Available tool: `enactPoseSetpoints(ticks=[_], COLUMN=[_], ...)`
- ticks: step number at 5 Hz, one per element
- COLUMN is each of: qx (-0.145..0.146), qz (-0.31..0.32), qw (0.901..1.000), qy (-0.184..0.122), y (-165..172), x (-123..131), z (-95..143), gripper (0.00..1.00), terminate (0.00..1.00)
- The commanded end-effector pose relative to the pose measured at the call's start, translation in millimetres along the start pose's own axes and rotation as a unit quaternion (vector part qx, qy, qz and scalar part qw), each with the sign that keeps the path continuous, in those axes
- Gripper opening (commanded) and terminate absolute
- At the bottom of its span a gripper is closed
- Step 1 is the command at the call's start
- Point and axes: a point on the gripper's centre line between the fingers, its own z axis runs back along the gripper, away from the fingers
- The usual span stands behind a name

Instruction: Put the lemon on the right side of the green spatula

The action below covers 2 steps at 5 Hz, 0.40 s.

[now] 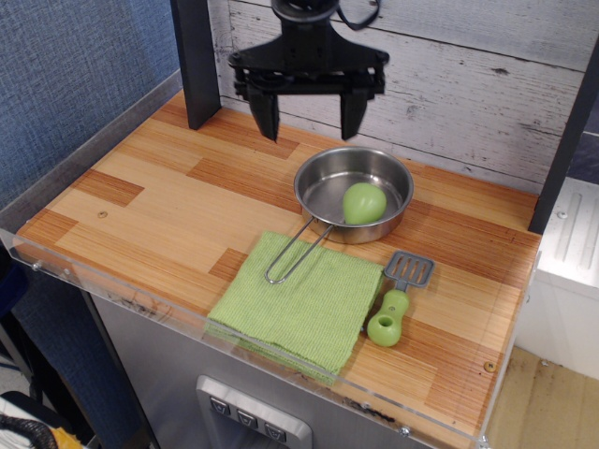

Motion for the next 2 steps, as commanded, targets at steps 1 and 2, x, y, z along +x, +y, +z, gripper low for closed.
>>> enactPoseSetpoints(ticks=[1,2], qx=[-0.019,-0.018], qz=[-0.085,-0.088], qw=[0.9962,0.9959], qy=[0.011,0.015], y=[-26.3,-37.4], x=[4.9,8.6], z=[-16.2,-28.1], gripper=[1.00,1.00], terminate=[0.00,0.00])
